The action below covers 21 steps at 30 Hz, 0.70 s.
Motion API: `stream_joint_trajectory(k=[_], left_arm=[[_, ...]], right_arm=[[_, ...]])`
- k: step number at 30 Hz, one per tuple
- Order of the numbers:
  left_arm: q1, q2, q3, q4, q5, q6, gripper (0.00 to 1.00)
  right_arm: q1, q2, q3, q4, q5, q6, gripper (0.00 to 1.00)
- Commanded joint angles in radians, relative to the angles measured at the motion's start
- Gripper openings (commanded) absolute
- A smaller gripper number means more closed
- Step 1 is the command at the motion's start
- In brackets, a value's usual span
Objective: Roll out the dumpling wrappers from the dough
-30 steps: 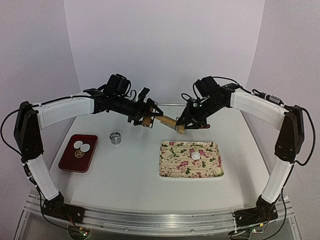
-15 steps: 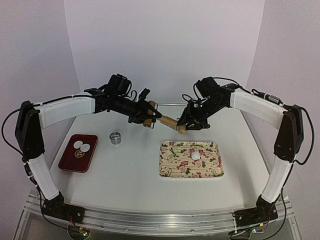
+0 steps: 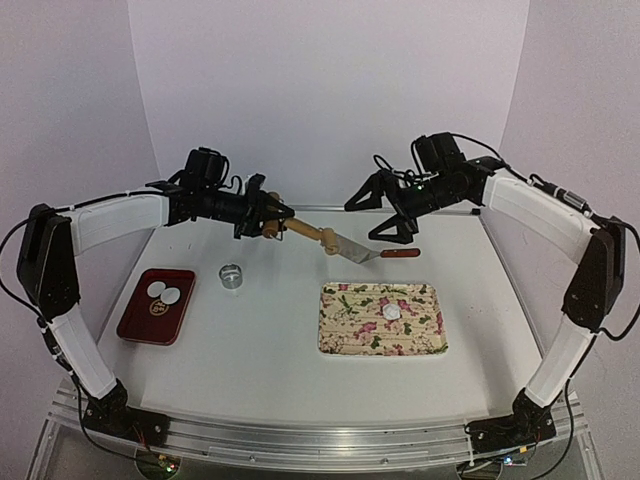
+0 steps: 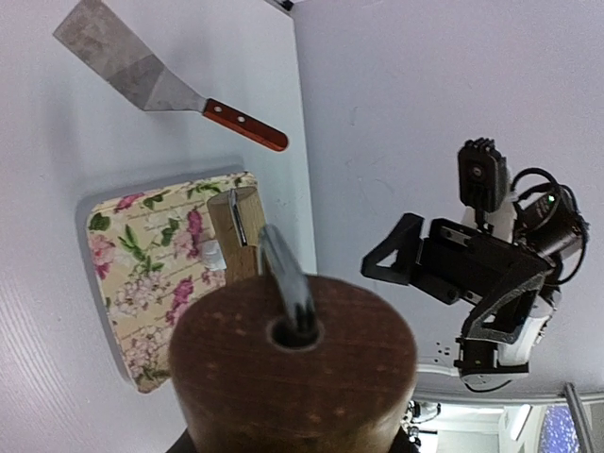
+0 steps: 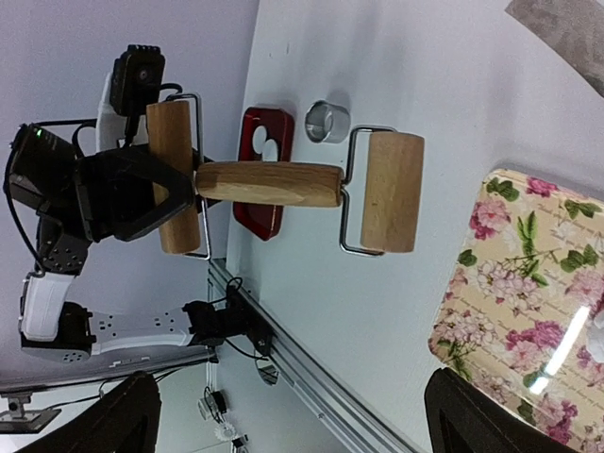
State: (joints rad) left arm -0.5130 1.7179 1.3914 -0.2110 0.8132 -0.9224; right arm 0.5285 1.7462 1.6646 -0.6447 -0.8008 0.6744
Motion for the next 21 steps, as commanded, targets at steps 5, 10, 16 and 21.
stream_joint_trajectory(k=[5,10,16,21], left_arm=[[-0.002,-0.142,-0.022,0.332,0.198,-0.189,0.0],[-0.003,-0.177,-0.057,0.378,0.235,-0.24,0.0],[-0.004,-0.196,-0.087,0.38,0.248,-0.241,0.0],[-0.005,-0.188,-0.076,0.404,0.255,-0.244,0.0]], right_arm=[[-0.001,-0.042,-0.123,0.293,-0.141,0.075,0.98],[-0.002,-0.013,-0.152,0.506,-0.237,0.204,0.98],[0.018,0.021,-0.086,0.586,-0.347,0.282,0.98],[0.056,0.038,-0.088,0.678,-0.361,0.368,0.97]])
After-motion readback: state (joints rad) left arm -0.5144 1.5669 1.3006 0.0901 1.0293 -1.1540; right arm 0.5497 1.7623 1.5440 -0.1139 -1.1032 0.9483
